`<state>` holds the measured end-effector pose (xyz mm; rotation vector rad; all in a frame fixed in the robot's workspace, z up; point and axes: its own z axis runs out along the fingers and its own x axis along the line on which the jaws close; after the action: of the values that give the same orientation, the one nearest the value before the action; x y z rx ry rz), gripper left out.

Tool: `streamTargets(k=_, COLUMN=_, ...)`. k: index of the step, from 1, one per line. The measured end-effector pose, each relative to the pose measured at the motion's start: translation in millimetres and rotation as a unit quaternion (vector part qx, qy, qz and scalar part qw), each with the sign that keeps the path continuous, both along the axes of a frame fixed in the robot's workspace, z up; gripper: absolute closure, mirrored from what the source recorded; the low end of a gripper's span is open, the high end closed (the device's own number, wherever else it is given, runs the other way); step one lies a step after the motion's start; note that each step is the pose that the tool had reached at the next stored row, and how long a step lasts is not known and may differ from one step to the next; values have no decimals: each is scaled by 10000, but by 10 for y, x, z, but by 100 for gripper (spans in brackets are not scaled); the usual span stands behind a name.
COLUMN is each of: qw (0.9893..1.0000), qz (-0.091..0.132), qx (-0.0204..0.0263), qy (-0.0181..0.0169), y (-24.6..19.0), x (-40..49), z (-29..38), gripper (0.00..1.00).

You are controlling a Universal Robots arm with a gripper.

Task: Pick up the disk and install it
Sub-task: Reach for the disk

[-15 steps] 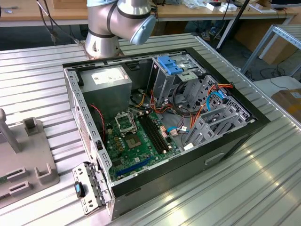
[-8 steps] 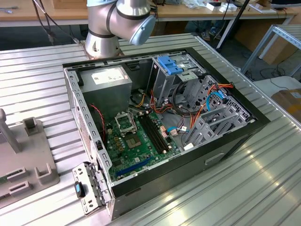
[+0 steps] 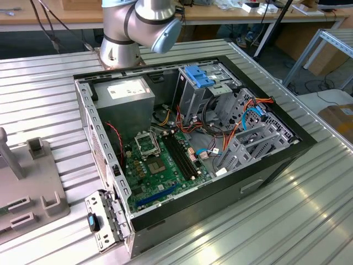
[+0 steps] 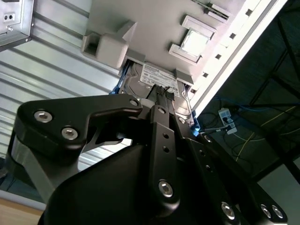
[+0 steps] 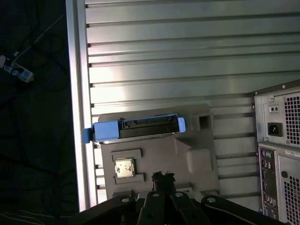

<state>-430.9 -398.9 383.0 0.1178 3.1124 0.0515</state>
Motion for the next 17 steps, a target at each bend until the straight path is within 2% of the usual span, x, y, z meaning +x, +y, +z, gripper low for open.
streamTargets(k=5, qw=10000, qz=0, qx=0, qy=0, y=0, x=-193, z=-11, gripper=89)
streamTargets(k=12, qw=10000, qz=0, qx=0, qy=1, y=0, x=-211, z=-11, gripper=89)
streamTargets(k=13, qw=10000, qz=0, qx=0, qy=44, y=1, x=-212, z=-11, gripper=89)
streamTargets(k=14, qw=9999, qz=0, qx=0, qy=108, y=0, x=-212, z=-12, gripper=89)
streamTargets(k=17, qw=9999, qz=0, qx=0, qy=111, y=0, x=-212, z=-12, gripper=89)
